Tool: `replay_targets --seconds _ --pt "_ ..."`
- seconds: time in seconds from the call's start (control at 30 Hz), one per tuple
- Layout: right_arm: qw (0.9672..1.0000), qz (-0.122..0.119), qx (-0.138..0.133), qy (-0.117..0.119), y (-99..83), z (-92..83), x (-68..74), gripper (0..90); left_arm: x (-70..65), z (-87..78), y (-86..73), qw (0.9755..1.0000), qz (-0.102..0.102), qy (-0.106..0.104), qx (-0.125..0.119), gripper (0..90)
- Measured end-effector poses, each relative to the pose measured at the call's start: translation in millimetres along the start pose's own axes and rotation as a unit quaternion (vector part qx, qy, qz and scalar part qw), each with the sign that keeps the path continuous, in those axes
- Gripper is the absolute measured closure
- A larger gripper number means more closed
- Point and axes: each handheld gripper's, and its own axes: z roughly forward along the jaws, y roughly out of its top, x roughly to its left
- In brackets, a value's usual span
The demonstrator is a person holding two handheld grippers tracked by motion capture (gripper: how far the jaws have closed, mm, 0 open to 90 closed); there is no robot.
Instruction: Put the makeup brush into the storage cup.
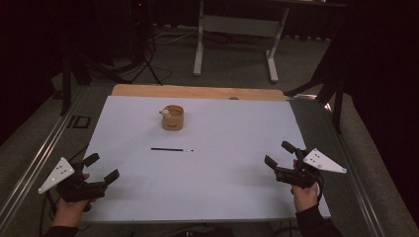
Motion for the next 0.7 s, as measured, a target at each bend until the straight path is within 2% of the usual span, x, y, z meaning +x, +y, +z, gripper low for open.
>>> replay_targets --seconds 0.13,0.17,0.2,0.23,0.3,0.37,0.43,0.6,0.7 --pt "1.0 -0.004 0.001 0.003 0.0 0.8 0.4 13.7 -0.3 0.4 11.3 0.9996 -0.009 -0.02 0.019 0.4" --pt "1.0 -0.004 0.001 0.004 0.0 0.8 0.6 13.7 -2.2 1.1 17.6 0.9993 -0.002 -0.016 0.032 0.4" --pt "1.0 -0.004 0.001 0.004 0.0 0.8 0.6 13.7 -2.2 1.1 17.6 0.9993 -0.002 -0.016 0.032 0.3" --pt "1.0 -0.003 0.0 0.005 0.1 1.0 1.0 13.7 -2.7 3.3 23.4 0.9984 0.001 -0.031 0.048 0.4" --pt "1.0 -0.004 0.0 0.004 0.3 1.1 1.3 13.7 -3.2 5.4 26.3 0.9979 0.006 -0.031 0.056 0.4" --pt "1.0 -0.006 0.002 0.003 0.5 1.3 2.1 13.7 -1.6 10.5 34.3 0.9966 0.01 -0.051 0.064 0.4" --pt "1.0 -0.006 0.003 0.002 0.4 1.5 2.4 13.7 -1.6 10.5 34.3 0.9966 0.01 -0.051 0.064 0.4" --pt "1.0 -0.008 0.003 0.005 0.5 2.3 2.7 13.7 4.2 21.6 57.3 0.9927 0.039 -0.075 0.086 0.4" --pt "0.9999 -0.009 0.005 0.006 0.4 3.0 3.0 13.7 7.9 29.1 68.5 0.9889 0.06 -0.089 0.103 0.3"
